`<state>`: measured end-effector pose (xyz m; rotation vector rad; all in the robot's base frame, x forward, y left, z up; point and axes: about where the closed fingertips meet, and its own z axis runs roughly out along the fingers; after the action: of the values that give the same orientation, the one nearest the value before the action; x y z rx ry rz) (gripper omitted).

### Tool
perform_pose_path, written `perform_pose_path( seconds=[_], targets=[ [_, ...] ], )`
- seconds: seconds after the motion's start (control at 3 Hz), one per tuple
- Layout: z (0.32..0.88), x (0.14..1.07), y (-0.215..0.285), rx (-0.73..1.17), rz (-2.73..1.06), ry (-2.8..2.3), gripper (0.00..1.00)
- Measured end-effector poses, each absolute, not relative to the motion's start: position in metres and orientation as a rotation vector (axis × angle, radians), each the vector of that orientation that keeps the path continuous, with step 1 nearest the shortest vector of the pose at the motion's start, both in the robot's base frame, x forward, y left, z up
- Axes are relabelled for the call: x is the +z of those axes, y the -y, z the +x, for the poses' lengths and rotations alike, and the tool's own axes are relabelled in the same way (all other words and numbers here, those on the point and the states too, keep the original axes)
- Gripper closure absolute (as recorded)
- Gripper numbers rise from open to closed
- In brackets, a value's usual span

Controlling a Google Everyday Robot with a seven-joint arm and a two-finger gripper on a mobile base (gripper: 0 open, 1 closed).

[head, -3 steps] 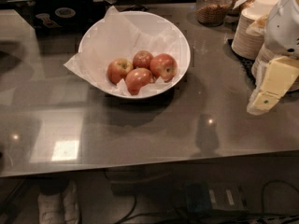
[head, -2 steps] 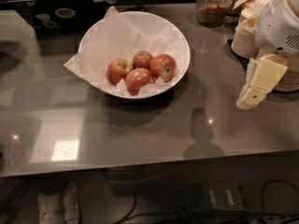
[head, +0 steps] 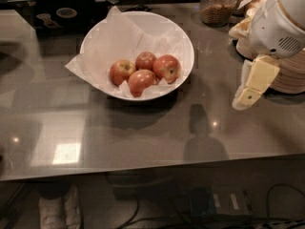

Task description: Pick apple from white bowl

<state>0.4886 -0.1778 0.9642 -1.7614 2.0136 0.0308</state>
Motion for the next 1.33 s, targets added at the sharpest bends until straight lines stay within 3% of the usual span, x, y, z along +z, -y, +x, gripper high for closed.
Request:
perform_pose_path(
  seconds=[1.0,1.33],
  targets=[
    [0.532,0.976,0.124,0.117,-1.762,-1.788,0.0],
    [0.553,0.978,0.108,0.142,-1.76,-1.71,0.18]
  ],
)
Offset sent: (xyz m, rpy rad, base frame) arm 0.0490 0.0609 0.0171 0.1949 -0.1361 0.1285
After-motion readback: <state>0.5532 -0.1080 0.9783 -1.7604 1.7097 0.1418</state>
